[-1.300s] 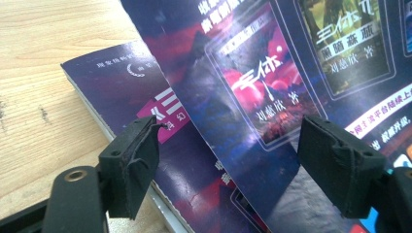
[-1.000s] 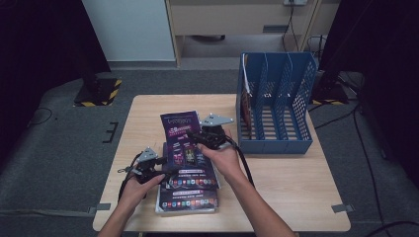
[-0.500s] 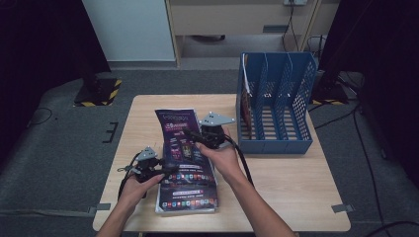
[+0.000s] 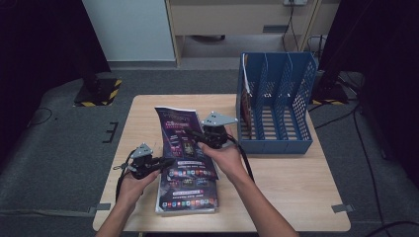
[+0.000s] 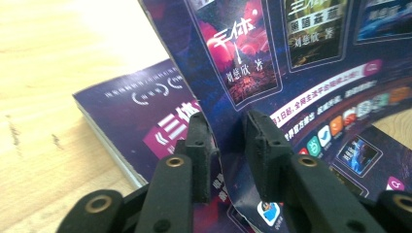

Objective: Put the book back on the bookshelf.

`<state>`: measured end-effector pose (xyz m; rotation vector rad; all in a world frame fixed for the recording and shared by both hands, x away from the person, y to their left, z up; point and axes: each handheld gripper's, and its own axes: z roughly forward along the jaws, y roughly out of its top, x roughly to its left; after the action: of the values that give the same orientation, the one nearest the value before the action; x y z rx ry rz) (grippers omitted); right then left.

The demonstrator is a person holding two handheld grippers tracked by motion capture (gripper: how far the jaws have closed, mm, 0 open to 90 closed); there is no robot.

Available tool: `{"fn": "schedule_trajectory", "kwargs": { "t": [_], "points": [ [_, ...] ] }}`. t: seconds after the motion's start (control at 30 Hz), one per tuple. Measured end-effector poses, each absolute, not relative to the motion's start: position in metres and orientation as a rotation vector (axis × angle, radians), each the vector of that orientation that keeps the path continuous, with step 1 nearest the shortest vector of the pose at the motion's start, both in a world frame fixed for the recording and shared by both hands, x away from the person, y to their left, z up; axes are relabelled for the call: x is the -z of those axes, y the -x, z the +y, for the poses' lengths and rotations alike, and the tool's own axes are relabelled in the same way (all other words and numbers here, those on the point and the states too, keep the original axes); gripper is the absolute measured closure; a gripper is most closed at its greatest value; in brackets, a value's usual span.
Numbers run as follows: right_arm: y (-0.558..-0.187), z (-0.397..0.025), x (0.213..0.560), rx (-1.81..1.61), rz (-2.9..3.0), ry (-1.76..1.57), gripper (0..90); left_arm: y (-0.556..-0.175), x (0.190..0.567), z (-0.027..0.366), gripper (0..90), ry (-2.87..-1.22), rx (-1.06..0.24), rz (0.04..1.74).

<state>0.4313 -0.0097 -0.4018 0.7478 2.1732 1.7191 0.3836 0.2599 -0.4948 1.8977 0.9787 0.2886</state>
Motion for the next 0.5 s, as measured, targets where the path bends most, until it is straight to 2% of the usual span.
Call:
{"fn": "schedule_trajectory", "kwargs": {
  "t": [0.07,0.5],
  "points": [
    [-0.432,-0.012,0.400,-1.717,2.176,-0.742,81.9,-0.383,0.493,0.262,75.7,-1.888,-0.298,0.974],
    [-0.432,-0.014,0.383,-1.733,2.176,-0.679,78.8,-0.379,0.485,0.264,77.3,-1.902,-0.392,0.923]
  ]
}}
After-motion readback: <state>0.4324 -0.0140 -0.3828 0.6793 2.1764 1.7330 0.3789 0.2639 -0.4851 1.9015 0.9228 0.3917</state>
